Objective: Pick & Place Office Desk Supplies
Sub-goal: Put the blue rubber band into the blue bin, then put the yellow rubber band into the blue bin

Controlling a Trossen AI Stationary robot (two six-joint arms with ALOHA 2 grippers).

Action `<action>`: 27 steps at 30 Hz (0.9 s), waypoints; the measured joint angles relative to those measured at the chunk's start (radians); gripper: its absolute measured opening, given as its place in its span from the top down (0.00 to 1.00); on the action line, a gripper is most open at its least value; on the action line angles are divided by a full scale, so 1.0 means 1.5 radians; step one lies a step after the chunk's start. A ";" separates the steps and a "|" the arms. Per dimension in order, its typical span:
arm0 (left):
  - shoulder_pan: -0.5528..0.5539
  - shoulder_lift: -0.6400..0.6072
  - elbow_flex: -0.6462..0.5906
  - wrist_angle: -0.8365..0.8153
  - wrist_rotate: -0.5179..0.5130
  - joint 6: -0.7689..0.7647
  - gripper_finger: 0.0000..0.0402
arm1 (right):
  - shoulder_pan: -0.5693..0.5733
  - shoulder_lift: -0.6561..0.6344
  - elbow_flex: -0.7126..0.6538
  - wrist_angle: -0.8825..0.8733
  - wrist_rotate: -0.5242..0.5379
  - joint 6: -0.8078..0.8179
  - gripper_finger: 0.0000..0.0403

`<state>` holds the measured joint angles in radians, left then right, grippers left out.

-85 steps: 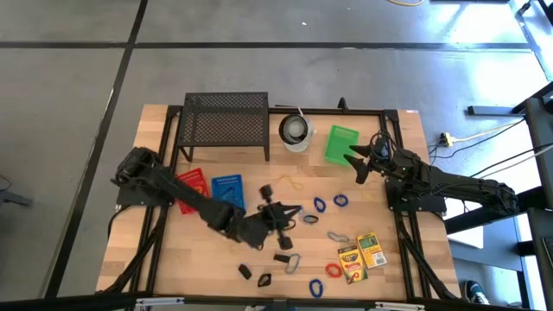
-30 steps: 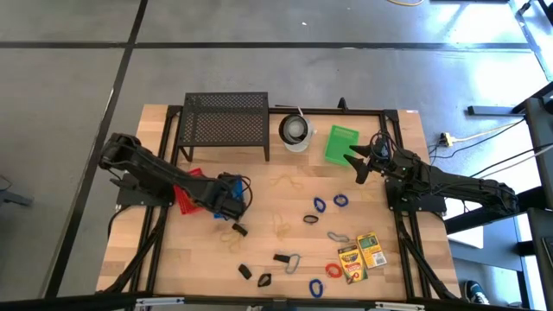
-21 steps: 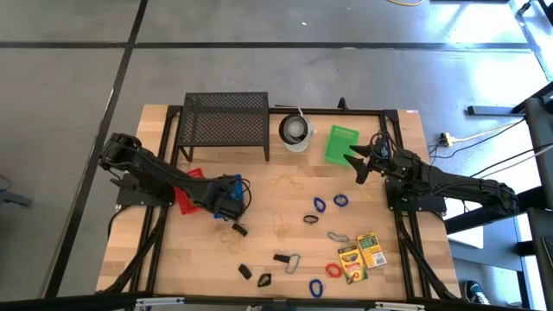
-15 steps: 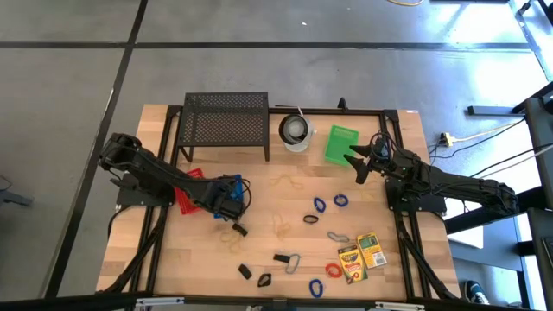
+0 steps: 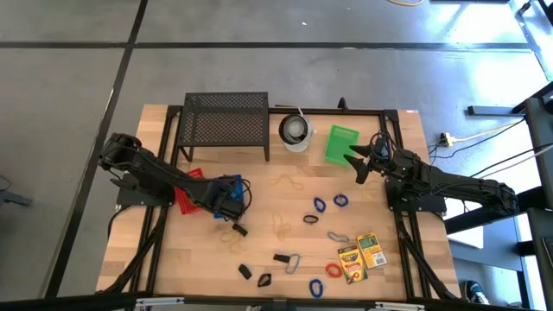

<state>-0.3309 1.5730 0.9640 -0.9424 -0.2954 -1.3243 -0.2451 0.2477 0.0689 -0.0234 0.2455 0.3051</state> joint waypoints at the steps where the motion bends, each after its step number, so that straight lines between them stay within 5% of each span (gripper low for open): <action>1: 0.000 0.000 0.006 0.000 -0.002 0.000 0.77 | 0.000 0.000 0.000 0.000 0.000 0.000 0.41; 9: -0.003 -0.004 0.106 0.002 -0.021 0.088 0.71 | 0.000 0.000 0.000 0.000 0.000 0.000 0.41; 15: -0.072 -0.005 0.131 0.172 -0.023 0.223 0.72 | 0.000 0.000 0.000 0.000 0.000 0.000 0.41; 27: -0.236 0.067 0.118 0.223 -0.101 0.097 0.71 | 0.000 0.000 0.000 0.000 0.000 0.000 0.41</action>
<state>-0.6856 1.6737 1.1405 -0.6080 -0.4474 -1.1788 -0.2451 0.2478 0.0689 -0.0231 0.2458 0.3054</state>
